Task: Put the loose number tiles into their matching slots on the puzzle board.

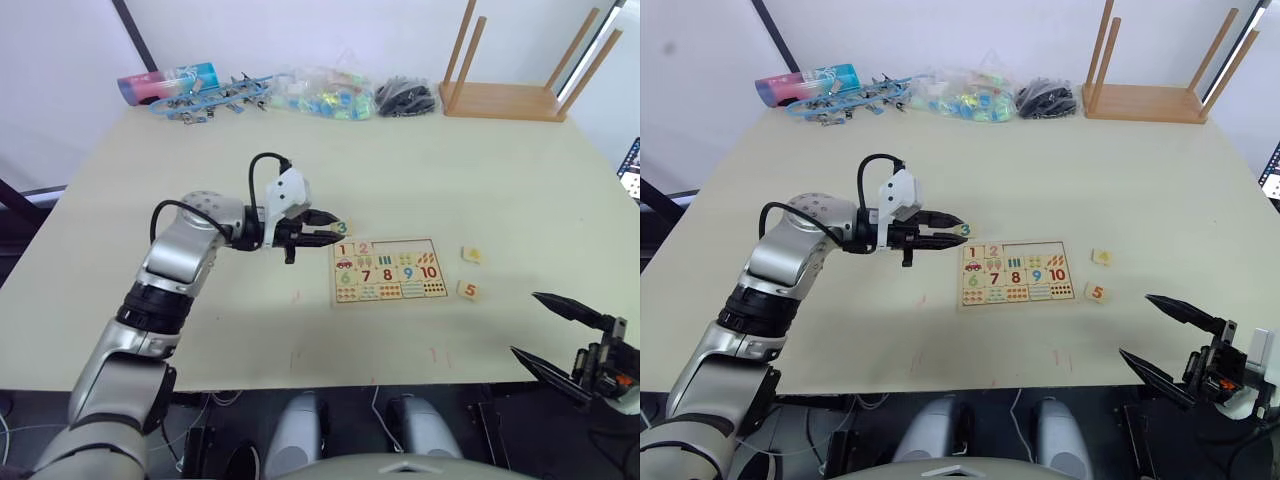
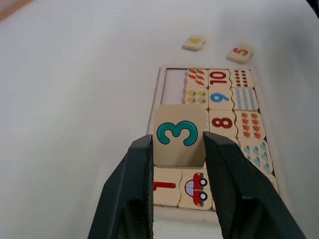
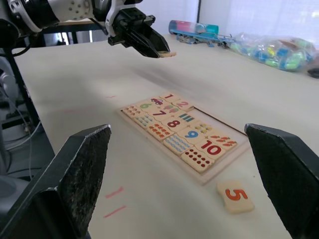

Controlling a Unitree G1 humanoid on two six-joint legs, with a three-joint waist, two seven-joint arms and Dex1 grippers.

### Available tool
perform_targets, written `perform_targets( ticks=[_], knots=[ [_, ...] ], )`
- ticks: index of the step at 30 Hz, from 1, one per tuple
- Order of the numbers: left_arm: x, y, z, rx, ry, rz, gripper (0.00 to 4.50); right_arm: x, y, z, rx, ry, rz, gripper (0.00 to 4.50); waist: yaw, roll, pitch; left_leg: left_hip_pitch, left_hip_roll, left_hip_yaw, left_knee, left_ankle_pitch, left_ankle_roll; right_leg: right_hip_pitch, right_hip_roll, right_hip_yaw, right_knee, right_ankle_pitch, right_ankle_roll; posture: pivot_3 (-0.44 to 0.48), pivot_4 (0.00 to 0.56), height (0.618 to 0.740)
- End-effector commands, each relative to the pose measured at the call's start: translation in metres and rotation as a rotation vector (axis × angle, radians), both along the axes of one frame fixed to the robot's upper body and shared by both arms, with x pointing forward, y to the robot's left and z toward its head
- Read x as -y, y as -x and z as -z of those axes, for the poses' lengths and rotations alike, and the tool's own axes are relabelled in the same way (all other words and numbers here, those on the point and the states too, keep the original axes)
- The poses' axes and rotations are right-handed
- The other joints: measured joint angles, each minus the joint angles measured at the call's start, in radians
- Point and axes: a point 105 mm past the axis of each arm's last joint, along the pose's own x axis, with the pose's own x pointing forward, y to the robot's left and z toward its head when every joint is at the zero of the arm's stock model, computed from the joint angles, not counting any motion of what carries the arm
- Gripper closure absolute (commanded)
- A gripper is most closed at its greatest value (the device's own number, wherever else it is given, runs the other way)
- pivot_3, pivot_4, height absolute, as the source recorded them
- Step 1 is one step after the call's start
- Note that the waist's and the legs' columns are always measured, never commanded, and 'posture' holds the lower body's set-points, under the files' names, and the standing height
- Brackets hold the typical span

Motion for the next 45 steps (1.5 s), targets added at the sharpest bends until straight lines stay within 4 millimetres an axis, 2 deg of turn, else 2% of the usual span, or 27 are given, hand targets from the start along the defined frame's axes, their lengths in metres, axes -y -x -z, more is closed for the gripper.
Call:
perform_targets(
  ticks=[1, 4, 8, 11, 22, 32, 45],
  knots=[
    [0.008, -0.002, -0.004, 0.014, -0.023, 0.035, 3.48, -0.003, 0.002, -0.011, 0.059, 0.016, 0.004, 0.0, -0.001, 0.0, 0.0, 0.0, 0.0, 0.0, 0.0, 0.0, 0.0, 0.0, 0.0, 0.0, 0.0, 0.0, 0.0, 0.0, 0.15, 0.737],
    [0.009, -0.003, -0.004, 0.007, -0.029, 0.047, 3.48, -0.005, 0.002, -0.011, 0.061, 0.016, 0.005, 0.0, 0.001, 0.0, 0.0, 0.0, 0.0, 0.0, 0.0, 0.0, 0.0, 0.0, 0.0, 0.0, 0.0, 0.0, 0.0, 0.0, 0.15, 0.737],
    [0.032, -0.014, 0.0, 0.009, -0.087, 0.045, 3.48, -0.006, 0.002, -0.012, 0.073, 0.016, 0.012, 0.0, 0.006, -0.001, 0.0, 0.0, 0.0, -0.001, 0.0, 0.0, 0.0, 0.0, 0.0, 0.0, 0.0, 0.0, 0.0, 0.0, 0.15, 0.737],
    [0.041, -0.018, 0.002, -0.007, -0.109, 0.035, 3.48, -0.007, 0.003, -0.012, 0.074, 0.014, 0.019, 0.0, 0.012, -0.001, 0.0, -0.002, -0.002, -0.002, 0.002, 0.0, 0.0, 0.001, 0.001, 0.001, 0.0, 0.0, 0.001, 0.0, 0.15, 0.737],
    [0.06, -0.024, 0.007, -0.012, -0.186, -0.009, 3.48, -0.008, 0.001, -0.013, 0.084, 0.017, 0.024, 0.0, 0.003, -0.001, 0.001, -0.001, -0.001, -0.008, 0.001, 0.0, 0.0, 0.0, 0.003, 0.003, 0.0, -0.001, 0.002, 0.0, 0.15, 0.737],
    [0.072, -0.027, 0.009, -0.001, -0.25, 0.006, 3.48, -0.01, -0.001, -0.014, 0.088, 0.017, 0.017, 0.0, 0.001, -0.001, 0.001, -0.002, -0.002, -0.009, 0.001, 0.0, 0.0, 0.0, 0.003, 0.004, 0.0, -0.001, 0.002, 0.0, 0.15, 0.737],
    [0.076, -0.032, 0.017, -0.01, -0.306, -0.002, 3.48, -0.007, 0.001, -0.011, 0.087, 0.015, 0.043, 0.0, 0.002, -0.001, 0.001, -0.002, -0.002, -0.009, 0.001, 0.0, 0.0, 0.0, 0.003, 0.004, 0.0, -0.001, 0.002, 0.0, 0.15, 0.737]
  ],
)
